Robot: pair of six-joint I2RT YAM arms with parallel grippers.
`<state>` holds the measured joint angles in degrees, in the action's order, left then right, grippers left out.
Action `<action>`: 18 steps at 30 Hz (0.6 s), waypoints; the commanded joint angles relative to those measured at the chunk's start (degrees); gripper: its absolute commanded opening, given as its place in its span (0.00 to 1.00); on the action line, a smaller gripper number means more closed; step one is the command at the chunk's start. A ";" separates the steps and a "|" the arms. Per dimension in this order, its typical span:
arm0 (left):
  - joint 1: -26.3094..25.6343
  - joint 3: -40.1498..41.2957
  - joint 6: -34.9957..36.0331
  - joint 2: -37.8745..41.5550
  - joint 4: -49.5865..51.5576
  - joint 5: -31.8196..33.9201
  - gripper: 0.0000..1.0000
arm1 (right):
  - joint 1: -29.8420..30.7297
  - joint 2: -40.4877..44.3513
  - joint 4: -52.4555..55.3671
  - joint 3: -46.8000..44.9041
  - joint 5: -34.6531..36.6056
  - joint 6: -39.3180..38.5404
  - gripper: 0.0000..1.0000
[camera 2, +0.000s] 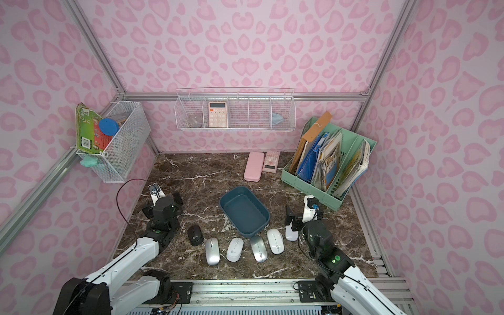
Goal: Take out the mouse from the storage box
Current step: Reset both arms
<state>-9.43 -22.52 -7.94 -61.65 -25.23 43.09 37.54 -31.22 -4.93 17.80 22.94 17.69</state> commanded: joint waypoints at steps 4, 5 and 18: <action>6.29 4.81 4.50 -7.64 -18.59 -17.60 0.99 | -0.04 -3.59 -4.75 1.65 1.10 -6.18 1.00; 7.71 5.28 4.66 -9.39 -21.06 -20.42 0.99 | -0.15 -3.33 -5.65 1.39 2.03 -6.79 1.00; 14.71 -2.57 1.81 -26.96 -19.65 -34.16 0.99 | -12.40 -12.95 -18.90 0.53 3.44 -10.32 1.00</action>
<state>5.08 -23.35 -5.85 -89.65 -47.16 11.62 27.59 -42.54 -17.41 19.00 25.69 8.29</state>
